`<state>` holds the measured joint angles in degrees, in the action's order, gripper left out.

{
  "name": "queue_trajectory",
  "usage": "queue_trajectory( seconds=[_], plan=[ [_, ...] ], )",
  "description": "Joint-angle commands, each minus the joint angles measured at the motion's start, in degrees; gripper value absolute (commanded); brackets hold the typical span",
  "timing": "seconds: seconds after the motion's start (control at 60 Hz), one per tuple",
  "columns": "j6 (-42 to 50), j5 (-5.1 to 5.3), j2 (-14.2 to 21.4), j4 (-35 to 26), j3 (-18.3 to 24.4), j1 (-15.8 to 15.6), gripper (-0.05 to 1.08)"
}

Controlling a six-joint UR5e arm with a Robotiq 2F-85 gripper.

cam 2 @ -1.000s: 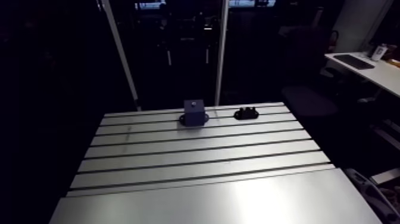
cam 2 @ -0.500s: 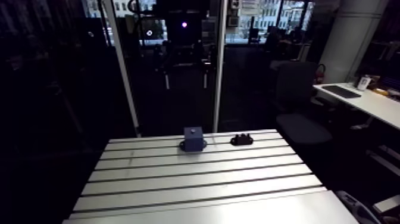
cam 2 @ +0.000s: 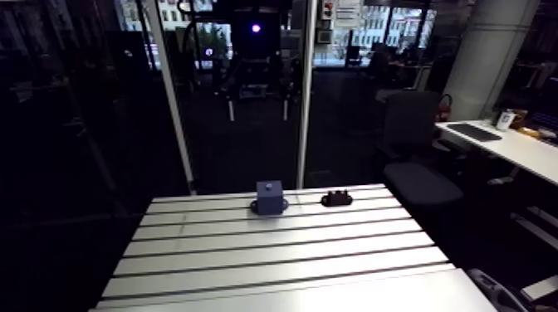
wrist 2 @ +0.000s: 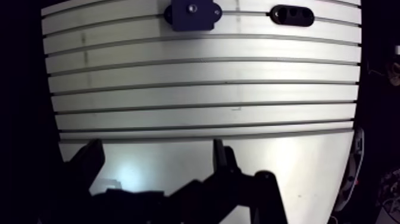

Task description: Pick up the M10 bolt and insert it into the hole until fully seated.

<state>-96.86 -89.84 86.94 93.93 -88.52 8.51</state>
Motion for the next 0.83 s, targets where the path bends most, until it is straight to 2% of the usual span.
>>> queue_trajectory(
  seconds=[0.017,0.833],
  plan=[
    [0.0,0.14,-0.6,-1.9,2.7,-0.1,0.01],
    [0.0,0.33,-0.8,-2.1,2.3,-0.4,0.01]
  ],
)
